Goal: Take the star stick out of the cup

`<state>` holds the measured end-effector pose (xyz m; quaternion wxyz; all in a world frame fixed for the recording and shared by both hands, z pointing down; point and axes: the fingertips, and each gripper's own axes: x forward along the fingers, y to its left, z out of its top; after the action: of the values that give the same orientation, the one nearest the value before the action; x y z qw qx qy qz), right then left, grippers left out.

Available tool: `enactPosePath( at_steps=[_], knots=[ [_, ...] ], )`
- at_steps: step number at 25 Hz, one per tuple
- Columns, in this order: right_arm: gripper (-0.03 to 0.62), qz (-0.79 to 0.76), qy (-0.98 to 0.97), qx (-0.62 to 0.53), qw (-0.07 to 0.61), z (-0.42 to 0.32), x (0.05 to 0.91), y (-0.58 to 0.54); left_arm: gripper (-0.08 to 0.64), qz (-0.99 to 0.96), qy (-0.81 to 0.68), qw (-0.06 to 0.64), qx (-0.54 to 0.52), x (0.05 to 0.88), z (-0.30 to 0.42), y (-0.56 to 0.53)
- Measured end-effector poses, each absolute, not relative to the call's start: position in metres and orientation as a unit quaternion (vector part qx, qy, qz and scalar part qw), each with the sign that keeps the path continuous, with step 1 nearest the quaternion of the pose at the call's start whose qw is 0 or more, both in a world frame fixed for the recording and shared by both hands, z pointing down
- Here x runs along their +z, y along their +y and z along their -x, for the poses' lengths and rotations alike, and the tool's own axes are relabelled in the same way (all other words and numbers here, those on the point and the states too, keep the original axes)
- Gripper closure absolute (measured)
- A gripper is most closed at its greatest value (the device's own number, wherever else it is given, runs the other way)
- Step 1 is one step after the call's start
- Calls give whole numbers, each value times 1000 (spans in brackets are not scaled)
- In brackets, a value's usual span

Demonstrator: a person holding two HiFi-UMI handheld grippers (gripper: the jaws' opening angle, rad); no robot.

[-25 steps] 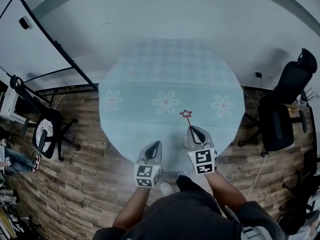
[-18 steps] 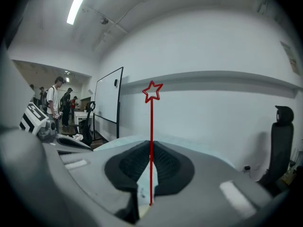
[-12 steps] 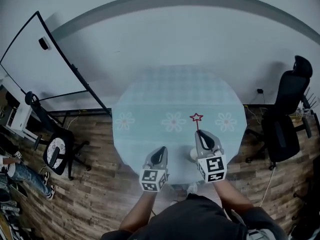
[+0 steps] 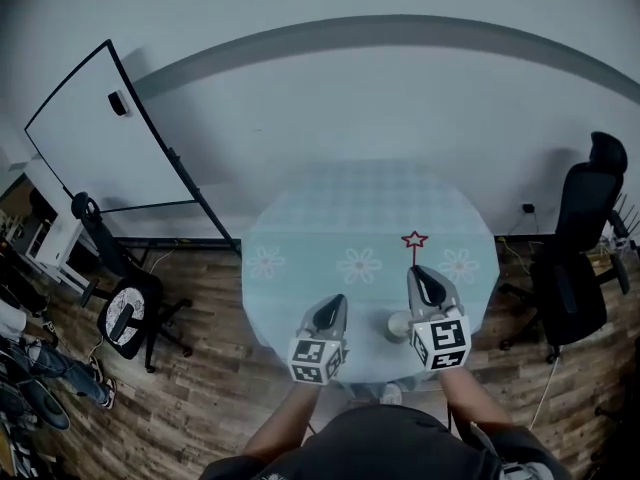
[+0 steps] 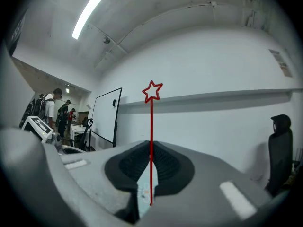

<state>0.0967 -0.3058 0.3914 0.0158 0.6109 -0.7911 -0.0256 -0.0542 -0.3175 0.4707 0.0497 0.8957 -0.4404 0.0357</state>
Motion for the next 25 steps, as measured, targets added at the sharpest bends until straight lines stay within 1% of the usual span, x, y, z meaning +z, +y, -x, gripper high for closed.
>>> enactPosePath(
  at_steps=[7, 25],
  knots=[
    [571, -610, -792, -31, 7, -94, 382, -302, 555, -895, -445, 38, 20, 452, 60, -321],
    [572, -601, -799, -11, 2, -87, 393, -301, 555, -895, -442, 53, 22, 465, 56, -313]
  ],
)
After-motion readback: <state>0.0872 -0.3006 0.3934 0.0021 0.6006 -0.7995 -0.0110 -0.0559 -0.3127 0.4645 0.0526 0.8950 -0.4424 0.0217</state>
